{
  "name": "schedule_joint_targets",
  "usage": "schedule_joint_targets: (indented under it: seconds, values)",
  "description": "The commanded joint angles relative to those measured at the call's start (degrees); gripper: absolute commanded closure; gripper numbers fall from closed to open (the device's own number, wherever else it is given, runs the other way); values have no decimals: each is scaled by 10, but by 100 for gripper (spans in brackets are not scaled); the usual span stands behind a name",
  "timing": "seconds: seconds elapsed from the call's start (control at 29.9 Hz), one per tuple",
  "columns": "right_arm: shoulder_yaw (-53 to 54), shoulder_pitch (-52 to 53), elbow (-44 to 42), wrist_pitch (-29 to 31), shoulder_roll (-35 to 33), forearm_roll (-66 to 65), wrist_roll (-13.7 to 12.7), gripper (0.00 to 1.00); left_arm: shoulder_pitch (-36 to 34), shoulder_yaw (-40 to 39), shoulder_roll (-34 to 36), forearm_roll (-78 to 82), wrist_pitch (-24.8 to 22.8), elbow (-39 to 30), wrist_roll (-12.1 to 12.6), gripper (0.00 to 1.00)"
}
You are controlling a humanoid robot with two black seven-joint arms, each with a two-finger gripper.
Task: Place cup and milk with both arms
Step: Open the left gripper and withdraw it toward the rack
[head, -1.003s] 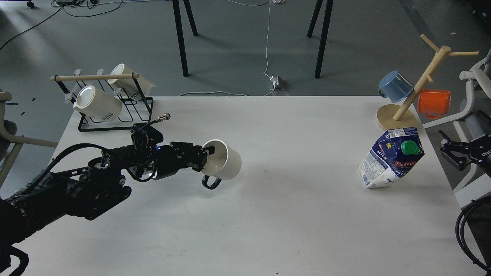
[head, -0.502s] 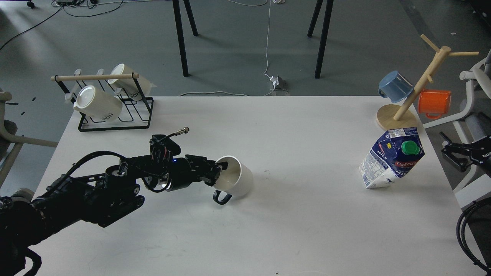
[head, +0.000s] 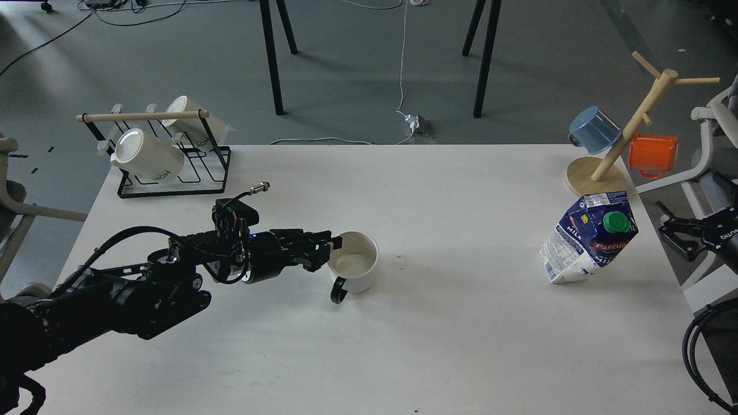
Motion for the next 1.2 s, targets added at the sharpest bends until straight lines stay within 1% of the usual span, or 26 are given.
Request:
schedule_joint_targets:
  seconds: [0.0, 0.07, 0.2, 0.27, 0.33, 0.4, 0.53, 0.64, 0.7, 0.84, 0.9, 1.17]
  values:
    - [2, -9, -1, 0, -1, 1, -1, 2, -7, -8, 12, -47, 2, -20, 0, 50]
    - [3, -22, -1, 0, -1, 4, -2, 2, -11, -25, 16, -71, 2, -29, 0, 46]
    - [6, -61, 1, 0, -3, 24, -2, 1, -7, -91, 41, -127, 0, -42, 0, 41]
    - [2, -94, 6, 0, -3, 60, -2, 1, -1, -123, 55, -168, 1, -47, 0, 33]
    - [-5, -131, 17, 0, 1, 89, -2, 1, 11, -161, 66, -231, 0, -48, 0, 19]
    - [-9, -160, 37, 0, 3, 113, -2, 1, 27, -197, 72, -291, -1, -55, 0, 13]
    - [-26, -214, 95, 0, 23, 153, -2, 1, 52, -250, 107, -353, -2, -90, 0, 12]
    - [-46, -224, 124, 0, 48, 154, -2, 1, 66, -295, 117, -396, -6, -100, 0, 12]
    - [-61, -224, 134, 0, 67, 152, -2, 1, 80, -337, 117, -438, -34, -100, 0, 9]
    - [-79, -221, 137, 0, 94, 151, -2, 1, 108, -417, 121, -487, -120, -99, 0, 1]
    - [-79, -220, 137, 0, 96, 151, -2, 1, 123, -425, 125, -486, -132, -99, 0, 1]
    - [-71, -205, 134, 0, 98, 152, -2, 1, 155, -421, 132, -485, -129, -98, 0, 1]
